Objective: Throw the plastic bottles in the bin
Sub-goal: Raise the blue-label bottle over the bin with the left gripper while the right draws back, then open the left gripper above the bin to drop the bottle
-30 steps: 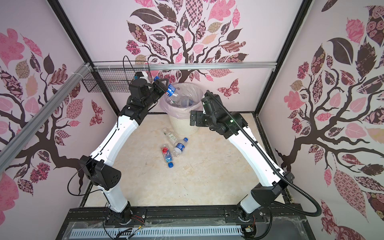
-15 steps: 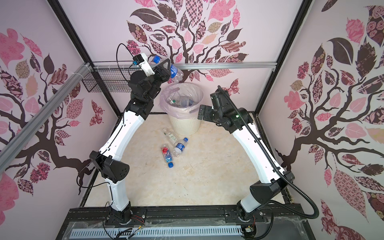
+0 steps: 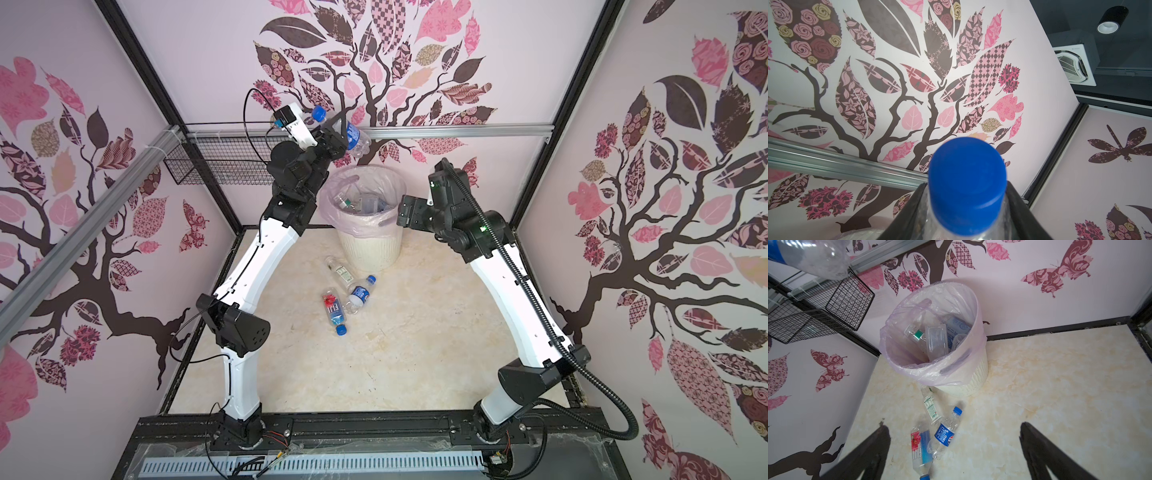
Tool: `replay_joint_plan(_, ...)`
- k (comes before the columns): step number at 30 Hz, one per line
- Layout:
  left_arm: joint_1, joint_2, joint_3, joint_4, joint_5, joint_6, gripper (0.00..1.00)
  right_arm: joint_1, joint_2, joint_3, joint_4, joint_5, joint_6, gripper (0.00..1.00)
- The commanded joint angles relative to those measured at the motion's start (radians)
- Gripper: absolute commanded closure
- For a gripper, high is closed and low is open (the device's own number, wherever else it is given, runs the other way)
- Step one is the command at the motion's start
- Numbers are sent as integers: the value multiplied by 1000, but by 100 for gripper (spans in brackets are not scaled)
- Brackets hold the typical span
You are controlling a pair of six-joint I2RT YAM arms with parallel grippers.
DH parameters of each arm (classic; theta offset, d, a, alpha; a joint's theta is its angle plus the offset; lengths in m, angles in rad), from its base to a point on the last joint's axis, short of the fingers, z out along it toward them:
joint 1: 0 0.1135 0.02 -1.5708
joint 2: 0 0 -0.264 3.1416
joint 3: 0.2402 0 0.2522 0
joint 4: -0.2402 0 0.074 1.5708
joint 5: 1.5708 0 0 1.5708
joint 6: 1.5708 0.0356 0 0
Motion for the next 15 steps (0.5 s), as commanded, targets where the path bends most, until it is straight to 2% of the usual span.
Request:
replay_joint_plan(1, -12, 22, 63, 39, -10, 45, 57, -5, -1, 47, 79, -2, -38, 0)
replay_joint_plan(6, -24, 42, 105, 47, -22, 75, 57, -6, 25, 69, 75, -30, -21, 0)
replay_joint_plan(10, -25, 61, 138, 49, -32, 90, 57, -5, 24, 63, 71, -9, -25, 0)
replay_joint_plan(15, -36, 109, 71, 47, -43, 24, 57, -10, 21, 48, 67, -13, -24, 1)
